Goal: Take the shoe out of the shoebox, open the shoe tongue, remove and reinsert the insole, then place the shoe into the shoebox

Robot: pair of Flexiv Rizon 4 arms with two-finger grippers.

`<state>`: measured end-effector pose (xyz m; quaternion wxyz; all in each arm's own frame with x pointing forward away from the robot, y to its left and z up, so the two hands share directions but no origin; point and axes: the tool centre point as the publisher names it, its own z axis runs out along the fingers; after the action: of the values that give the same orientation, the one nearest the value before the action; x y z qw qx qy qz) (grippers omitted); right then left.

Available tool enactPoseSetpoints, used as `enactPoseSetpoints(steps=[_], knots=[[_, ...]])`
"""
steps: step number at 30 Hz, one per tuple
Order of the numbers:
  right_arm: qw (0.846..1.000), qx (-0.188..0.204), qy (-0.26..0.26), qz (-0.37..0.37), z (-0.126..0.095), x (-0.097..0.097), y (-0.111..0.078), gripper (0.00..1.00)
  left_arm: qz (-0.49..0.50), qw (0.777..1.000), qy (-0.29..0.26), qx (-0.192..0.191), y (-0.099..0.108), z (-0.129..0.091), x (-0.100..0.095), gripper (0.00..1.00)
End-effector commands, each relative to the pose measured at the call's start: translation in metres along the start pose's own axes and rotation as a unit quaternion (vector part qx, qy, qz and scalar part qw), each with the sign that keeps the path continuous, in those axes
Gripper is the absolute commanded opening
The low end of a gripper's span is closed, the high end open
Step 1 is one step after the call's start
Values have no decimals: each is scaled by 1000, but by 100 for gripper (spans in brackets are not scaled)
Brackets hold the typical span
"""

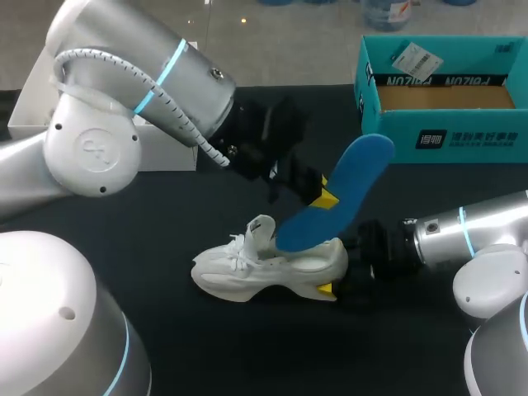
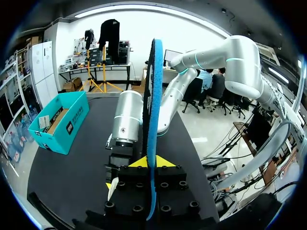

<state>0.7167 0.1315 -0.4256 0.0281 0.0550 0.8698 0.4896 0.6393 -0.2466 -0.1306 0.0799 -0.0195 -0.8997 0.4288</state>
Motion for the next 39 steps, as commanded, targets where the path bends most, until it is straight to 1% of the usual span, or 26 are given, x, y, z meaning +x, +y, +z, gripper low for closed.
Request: enactPoseSetpoints(steps=[1,3,5,9,12,14,17,19,22,23,25,27,30,32,35,39], knots=[[1000,4,-1,0,2,1,1,0,0,1000,-1,0,1,0,1,0],[1000,4,-1,0,2,1,1,0,0,1000,-1,0,1,0,1,0],[1000,4,-1,0,2,1,1,0,-28,999,-2,24,-4,-2,11,0],[1000,4,-1,0,2,1,1,0,-93,991,-20,92,-16,-11,28,0],[1000,4,-1,0,2,1,1,0,-134,984,-20,119,-25,-21,40,0],[1000,4,-1,0,2,1,1,0,-160,978,-20,130,-29,-26,46,0],[1000,4,-1,0,2,1,1,0,-196,968,-5,157,-34,-34,54,0],[1000,4,-1,0,2,1,1,0,-203,965,0,163,-37,-39,57,0],[1000,4,-1,0,2,1,1,0,-202,962,12,183,-44,-45,62,0],[1000,4,-1,0,2,1,1,0,-200,959,27,197,-48,-48,65,0],[1000,4,-1,0,2,1,1,0,-194,958,37,207,-53,-53,66,0],[1000,4,-1,0,2,1,1,0,-187,959,42,210,-57,-57,67,0],[1000,4,-1,0,2,1,1,0,-187,958,65,209,-61,-60,68,0],[1000,4,-1,0,2,1,1,0,-183,961,64,195,-64,-62,67,0],[1000,4,-1,0,2,1,1,0,-179,960,83,198,-73,-66,68,0],[1000,4,-1,0,2,1,1,0,-173,961,91,198,-81,-70,69,0]])
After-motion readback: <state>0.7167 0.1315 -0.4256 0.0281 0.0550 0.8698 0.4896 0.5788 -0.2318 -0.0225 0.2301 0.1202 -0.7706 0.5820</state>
